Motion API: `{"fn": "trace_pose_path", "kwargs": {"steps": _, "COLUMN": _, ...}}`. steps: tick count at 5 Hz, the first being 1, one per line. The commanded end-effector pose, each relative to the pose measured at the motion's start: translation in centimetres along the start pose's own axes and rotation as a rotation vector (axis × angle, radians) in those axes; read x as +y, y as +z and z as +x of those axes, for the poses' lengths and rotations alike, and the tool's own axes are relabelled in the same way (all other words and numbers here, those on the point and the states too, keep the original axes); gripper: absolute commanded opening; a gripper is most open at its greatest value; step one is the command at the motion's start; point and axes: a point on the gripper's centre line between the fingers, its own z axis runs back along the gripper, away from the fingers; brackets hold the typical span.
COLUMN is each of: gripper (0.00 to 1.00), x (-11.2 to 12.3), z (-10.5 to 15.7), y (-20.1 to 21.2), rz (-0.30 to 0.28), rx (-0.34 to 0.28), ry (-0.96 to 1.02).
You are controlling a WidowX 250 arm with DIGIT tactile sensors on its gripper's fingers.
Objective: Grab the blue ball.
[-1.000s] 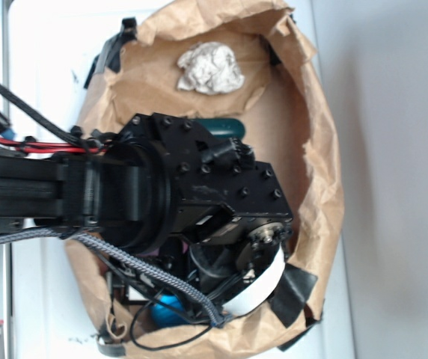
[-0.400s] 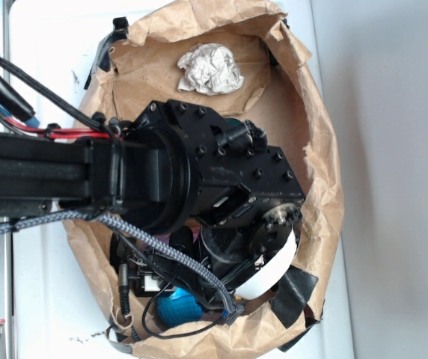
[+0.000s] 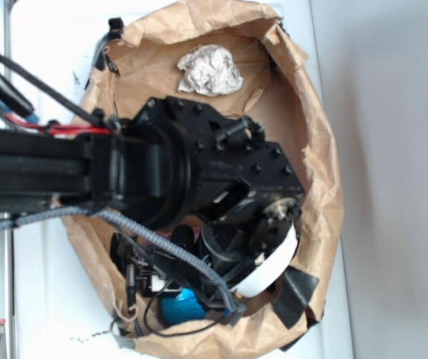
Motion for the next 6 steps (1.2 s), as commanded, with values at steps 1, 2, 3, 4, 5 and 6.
{"fn": "trace_pose_path", "kwargs": {"steps": 1, "gripper": 0.0, "x": 0.6, "z": 1.0, "y": 3.9, "rz": 0.158, "rx": -0.009, "ry": -0.064}}
{"fn": "trace_pose_path", "kwargs": {"steps": 2, "gripper": 0.0, "x": 0.8, "z": 0.7, "y": 4.7, "rz": 0.194, "rx": -0.013, "ry": -0.038}}
{"fn": "trace_pose_path", "kwargs": {"steps": 3, "gripper": 0.0, "x": 1.1, "z": 0.6, "y": 5.5, "rz": 0.227, "rx": 0.006, "ry": 0.004}}
{"fn": "trace_pose_path", "kwargs": {"steps": 4, "gripper": 1.0, "x": 1.1, "z": 0.6, "y": 5.5, "rz": 0.227, "rx": 0.006, "ry": 0.004}}
{"fn": "trace_pose_path", "kwargs": {"steps": 5, "gripper": 1.0, "x": 1.1, "z": 0.6, "y": 5.5, "rz": 0.227, "rx": 0.006, "ry": 0.004}}
{"fn": "trace_pose_path", "kwargs": {"steps": 6, "gripper": 1.0, "x": 1.1, "z": 0.6, "y": 5.5, "rz": 0.227, "rx": 0.006, "ry": 0.004}}
